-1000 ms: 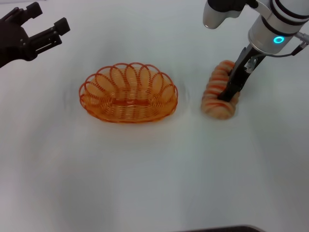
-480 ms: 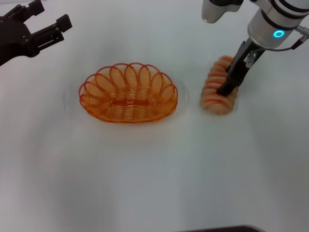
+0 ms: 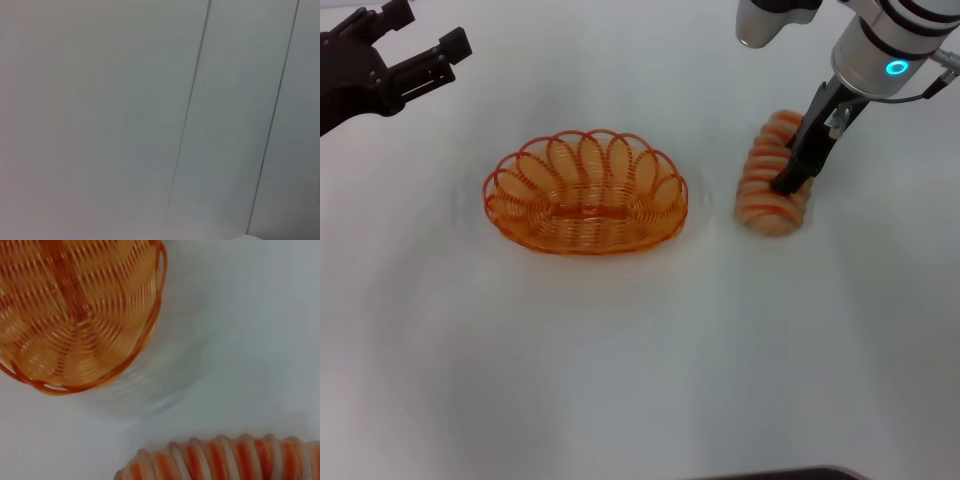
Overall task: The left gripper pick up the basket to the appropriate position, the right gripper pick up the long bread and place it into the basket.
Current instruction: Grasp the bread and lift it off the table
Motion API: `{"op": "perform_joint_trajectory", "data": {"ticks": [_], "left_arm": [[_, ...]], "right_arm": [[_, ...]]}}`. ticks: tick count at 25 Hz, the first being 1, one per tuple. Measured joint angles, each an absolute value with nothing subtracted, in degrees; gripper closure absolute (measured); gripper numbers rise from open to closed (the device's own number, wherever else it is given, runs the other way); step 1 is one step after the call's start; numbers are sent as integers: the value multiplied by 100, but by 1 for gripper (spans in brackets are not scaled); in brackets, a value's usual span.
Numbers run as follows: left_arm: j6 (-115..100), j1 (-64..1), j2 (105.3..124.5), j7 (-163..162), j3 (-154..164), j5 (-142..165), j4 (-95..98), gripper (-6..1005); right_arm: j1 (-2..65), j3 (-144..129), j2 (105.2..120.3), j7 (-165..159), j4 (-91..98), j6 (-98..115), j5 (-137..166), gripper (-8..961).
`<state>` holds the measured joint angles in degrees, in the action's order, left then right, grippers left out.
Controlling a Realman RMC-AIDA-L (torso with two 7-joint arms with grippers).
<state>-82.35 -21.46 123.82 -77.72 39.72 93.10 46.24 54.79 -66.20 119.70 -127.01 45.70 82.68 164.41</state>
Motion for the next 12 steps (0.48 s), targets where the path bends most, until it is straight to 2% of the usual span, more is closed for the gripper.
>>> {"op": "perform_joint_trajectory", "data": {"ticks": [12], "left_arm": [[-8235, -2156, 12375, -7769, 3973, 9322, 4611, 85]], "right_arm": [[5476, -6656, 11995, -12700, 4553, 8258, 16436, 440]]}}
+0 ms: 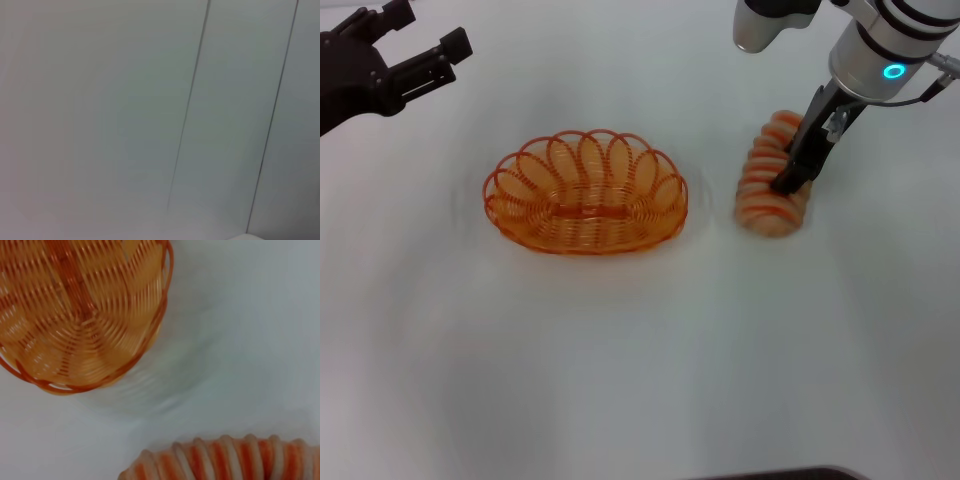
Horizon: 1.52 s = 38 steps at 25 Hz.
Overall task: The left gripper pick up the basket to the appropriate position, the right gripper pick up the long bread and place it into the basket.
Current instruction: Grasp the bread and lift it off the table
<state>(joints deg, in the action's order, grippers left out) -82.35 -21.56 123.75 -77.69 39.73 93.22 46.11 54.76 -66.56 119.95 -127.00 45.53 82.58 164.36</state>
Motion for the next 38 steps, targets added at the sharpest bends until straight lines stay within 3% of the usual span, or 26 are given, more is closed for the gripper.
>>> {"op": "perform_joint_trajectory", "data": {"ticks": [12, 38], "left_arm": [[-8235, -2153, 12374, -7769, 3972, 9324, 4605, 86], [-8273, -2162, 12384, -7777, 3982, 9311, 4588, 86]], "right_arm": [[5485, -6671, 11997, -12729, 4552, 8272, 16435, 569], [5484, -6680, 11997, -12756, 4485, 8272, 16436, 750]]}}
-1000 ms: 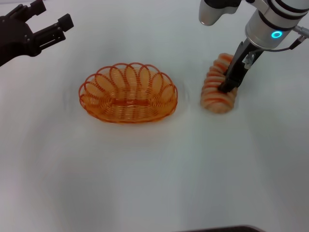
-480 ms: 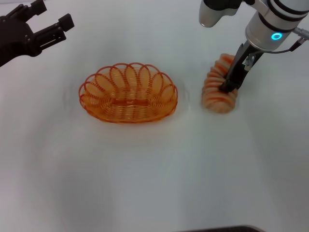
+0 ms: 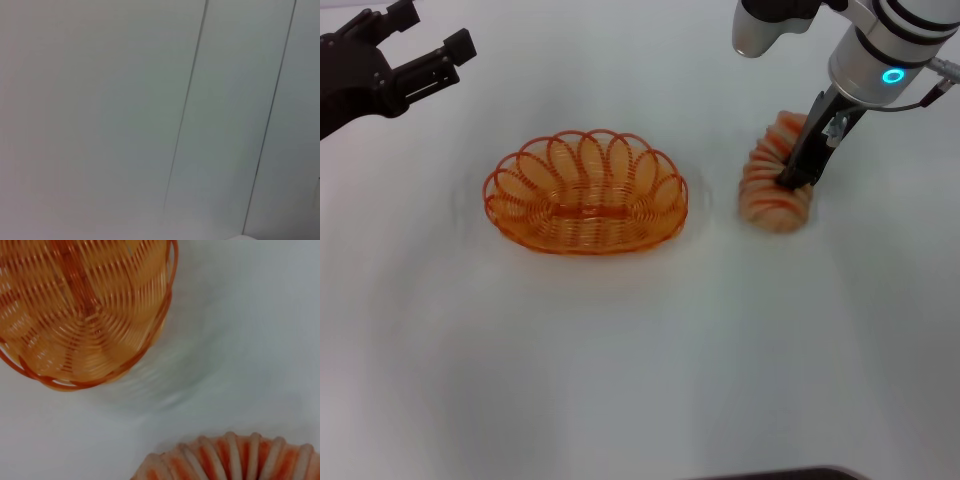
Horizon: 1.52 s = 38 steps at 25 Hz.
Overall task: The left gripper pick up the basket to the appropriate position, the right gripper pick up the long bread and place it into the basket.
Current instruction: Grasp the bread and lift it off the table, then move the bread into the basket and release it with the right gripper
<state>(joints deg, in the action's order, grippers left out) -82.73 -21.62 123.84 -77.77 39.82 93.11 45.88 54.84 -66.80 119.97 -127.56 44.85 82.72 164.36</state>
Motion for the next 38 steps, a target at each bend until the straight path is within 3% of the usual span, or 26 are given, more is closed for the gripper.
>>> {"op": "perform_joint_trajectory", "data": {"ticks": [6, 22, 38], "left_arm": [[-8286, -2156, 12384, -7778, 3981, 9308, 4580, 85], [-8258, -2169, 12393, -7778, 3981, 9289, 4579, 85], [-8181, -2259, 12360, -7783, 3703, 9272, 4623, 88]], "right_arm": [[5473, -6679, 11997, -12759, 4482, 8282, 16435, 798], [5436, -6630, 11960, -12762, 5078, 8363, 16206, 806], [6357, -6659, 11979, -12569, 5360, 8615, 15951, 822]]}}
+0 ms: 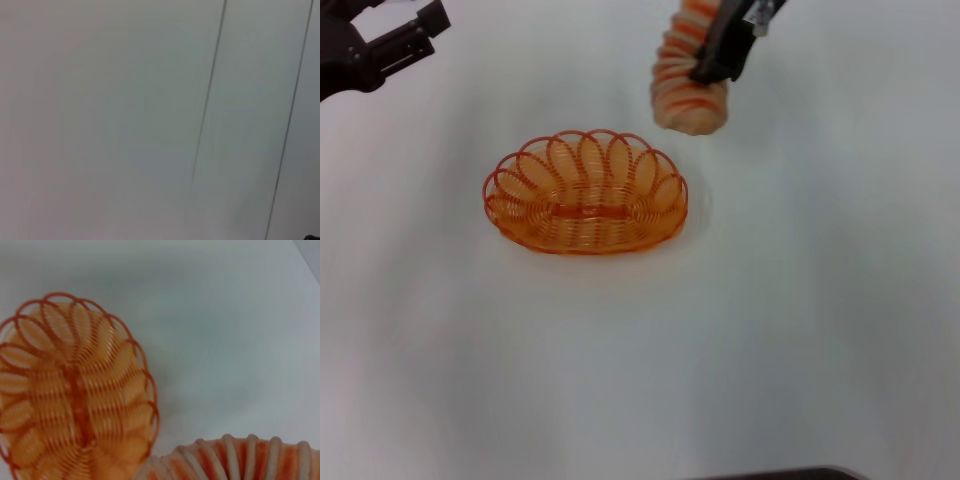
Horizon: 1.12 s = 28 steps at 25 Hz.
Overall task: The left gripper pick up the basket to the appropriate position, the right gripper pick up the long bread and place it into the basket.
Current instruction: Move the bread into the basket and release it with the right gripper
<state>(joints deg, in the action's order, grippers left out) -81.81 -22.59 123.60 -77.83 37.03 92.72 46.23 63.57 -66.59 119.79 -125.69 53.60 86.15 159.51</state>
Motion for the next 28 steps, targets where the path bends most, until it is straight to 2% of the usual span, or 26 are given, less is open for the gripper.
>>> {"op": "perform_joint_trajectory", "data": {"ticks": [23, 28], "left_arm": [[-8100, -2229, 12381, -7812, 3472, 9179, 4478, 90], [-8032, -2242, 12381, -7798, 3472, 9017, 4355, 90]], "right_arm": [[6453, -6271, 11835, -9384, 5725, 10283, 14969, 829], [6372, -6274, 11858, -8414, 5699, 10256, 14947, 832]]}}
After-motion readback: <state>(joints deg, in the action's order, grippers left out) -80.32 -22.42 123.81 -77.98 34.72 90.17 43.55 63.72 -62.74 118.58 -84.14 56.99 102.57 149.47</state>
